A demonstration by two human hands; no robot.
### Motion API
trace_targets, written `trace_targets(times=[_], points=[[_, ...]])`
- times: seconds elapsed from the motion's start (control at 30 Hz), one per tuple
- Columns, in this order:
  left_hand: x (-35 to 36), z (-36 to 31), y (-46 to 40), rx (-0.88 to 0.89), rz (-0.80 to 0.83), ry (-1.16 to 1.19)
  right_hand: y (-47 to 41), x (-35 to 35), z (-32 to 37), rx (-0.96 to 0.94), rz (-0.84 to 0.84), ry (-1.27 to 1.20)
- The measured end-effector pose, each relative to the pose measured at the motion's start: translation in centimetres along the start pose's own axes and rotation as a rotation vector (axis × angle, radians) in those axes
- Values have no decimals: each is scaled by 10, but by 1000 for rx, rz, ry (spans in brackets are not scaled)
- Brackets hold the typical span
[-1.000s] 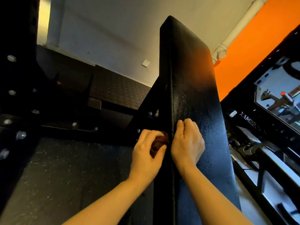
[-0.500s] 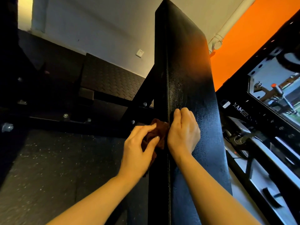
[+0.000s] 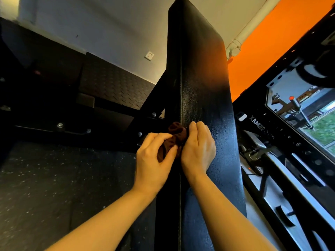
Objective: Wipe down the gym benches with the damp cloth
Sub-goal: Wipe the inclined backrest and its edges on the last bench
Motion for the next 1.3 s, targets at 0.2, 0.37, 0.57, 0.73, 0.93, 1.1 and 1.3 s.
trace_targets(times=[0.2, 0.37, 0.57, 0.73, 0.93, 1.1, 1.3], points=[[-14, 41, 15, -246, 78, -192, -1, -1, -2, 7, -58, -107], [0, 0, 11, -166, 116, 10, -2, 0, -3, 28, -48, -114], [-9, 1, 18, -101, 64, 36, -1, 1, -4, 15, -51, -90], [2, 2, -26, -111, -13, -27, -2, 1, -4, 6, -57, -99], [-10, -1, 22, -86, 115, 100, -2, 0, -2, 24, -43, -75], [-4, 0, 9, -90, 113, 92, -2, 0, -2, 14, -47, -70], [4, 1, -47, -124, 29, 24, -2, 0, -1, 7, -47, -67]])
Point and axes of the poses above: each hand's wrist, its own y-axis away from the middle knuckle, its own x-axis out of the palm, z = x × y, the point moved 3 cm from there along -y, towards the middle knuckle, and after that the axes turned 7 degrees about -y, right-handed, at the moved point
